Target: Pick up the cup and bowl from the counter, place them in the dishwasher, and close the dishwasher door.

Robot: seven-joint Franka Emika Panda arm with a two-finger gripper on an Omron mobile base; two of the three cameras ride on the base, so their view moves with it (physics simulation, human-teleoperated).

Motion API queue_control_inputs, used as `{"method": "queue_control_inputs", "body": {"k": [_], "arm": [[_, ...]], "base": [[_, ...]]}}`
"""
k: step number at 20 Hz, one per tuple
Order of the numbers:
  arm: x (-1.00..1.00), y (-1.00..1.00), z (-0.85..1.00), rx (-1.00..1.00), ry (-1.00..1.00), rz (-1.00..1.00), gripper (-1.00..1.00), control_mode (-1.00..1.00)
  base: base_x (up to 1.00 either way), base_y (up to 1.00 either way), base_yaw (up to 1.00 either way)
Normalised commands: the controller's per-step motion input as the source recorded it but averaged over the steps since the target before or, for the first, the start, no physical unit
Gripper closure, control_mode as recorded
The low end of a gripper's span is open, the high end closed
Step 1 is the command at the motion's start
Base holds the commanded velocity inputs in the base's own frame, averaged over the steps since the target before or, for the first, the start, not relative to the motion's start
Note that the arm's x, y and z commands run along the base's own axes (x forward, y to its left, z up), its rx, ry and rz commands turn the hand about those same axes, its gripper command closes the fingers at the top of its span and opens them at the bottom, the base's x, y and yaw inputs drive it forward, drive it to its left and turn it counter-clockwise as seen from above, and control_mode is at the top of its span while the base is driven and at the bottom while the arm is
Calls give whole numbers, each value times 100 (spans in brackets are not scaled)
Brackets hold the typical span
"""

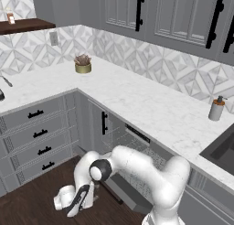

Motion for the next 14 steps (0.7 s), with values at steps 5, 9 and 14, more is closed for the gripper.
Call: {"method": "queue_control_inputs", "body": {"k": [5, 9, 14], "arm": [[37, -100, -25, 0, 2, 9, -100, -100], [23, -100, -2, 2, 1, 7, -100, -100], [-14, -98, 72, 12, -5, 6, -100, -100]], "base": [[0, 0, 0], [0, 0, 0], [0, 0, 0]]}}
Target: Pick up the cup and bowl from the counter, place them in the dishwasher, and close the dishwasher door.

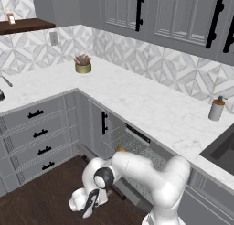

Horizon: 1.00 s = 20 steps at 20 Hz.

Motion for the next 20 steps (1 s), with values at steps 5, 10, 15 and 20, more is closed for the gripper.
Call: {"method": "queue_control_inputs", "body": {"k": [5, 10, 15, 20], "arm": [[-22, -80, 99, 3, -15, 9, -100, -100], [0, -100, 95, 5, -4, 8, -100, -100], [0, -100, 98, 7, -16, 10, -100, -100], [2, -100, 66, 16, -15, 11, -100, -100]], "base": [[0, 0, 0], [0, 0, 0], [0, 0, 0], [0, 0, 0]]}}
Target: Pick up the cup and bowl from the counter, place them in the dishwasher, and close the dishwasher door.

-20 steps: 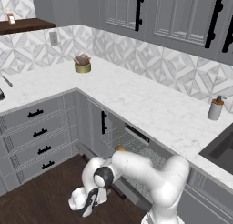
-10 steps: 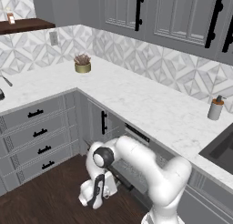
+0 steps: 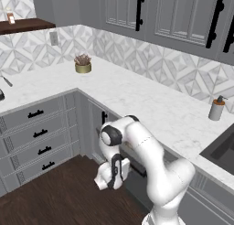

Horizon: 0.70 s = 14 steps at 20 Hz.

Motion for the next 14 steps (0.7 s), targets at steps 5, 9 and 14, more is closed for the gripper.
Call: {"method": "queue_control_inputs", "body": {"k": [5, 9, 14], "arm": [[22, -100, 33, 20, -10, 15, -100, -100], [28, -100, 21, 19, -6, 16, -100, -100], [34, -100, 15, 16, -4, 12, -100, -100]], "base": [[0, 0, 0], [0, 0, 0], [0, 0, 0]]}}
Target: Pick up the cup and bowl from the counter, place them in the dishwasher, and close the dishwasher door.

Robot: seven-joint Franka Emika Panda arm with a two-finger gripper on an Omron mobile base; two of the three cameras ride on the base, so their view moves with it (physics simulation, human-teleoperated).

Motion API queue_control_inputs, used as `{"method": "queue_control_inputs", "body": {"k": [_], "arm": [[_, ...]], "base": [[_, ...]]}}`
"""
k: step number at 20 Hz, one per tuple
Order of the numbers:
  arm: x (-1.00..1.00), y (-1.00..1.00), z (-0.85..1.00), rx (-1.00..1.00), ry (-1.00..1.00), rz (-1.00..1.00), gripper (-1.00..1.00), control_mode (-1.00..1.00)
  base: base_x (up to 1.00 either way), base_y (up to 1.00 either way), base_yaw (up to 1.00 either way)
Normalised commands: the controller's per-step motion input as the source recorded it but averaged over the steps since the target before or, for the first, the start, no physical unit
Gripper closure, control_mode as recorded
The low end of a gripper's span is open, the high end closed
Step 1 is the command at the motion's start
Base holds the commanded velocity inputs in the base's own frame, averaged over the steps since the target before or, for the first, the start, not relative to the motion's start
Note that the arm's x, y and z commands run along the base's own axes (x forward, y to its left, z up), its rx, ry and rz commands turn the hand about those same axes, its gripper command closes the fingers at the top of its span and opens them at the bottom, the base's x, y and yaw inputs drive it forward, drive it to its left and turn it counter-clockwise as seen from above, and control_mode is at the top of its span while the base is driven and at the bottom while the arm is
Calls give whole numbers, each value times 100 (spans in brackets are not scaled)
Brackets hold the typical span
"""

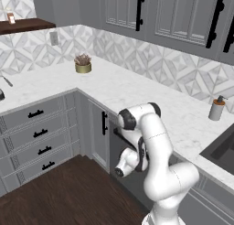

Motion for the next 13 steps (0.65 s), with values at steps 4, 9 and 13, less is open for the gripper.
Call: {"method": "queue_control_inputs", "body": {"k": [4, 9, 13], "arm": [[44, -100, 30, 12, 0, 0, -100, -100], [35, -100, 45, 16, 0, 0, -100, -100], [16, -100, 63, 21, 0, 0, -100, -100]], "base": [[0, 0, 0], [0, 0, 0], [0, 0, 0]]}}
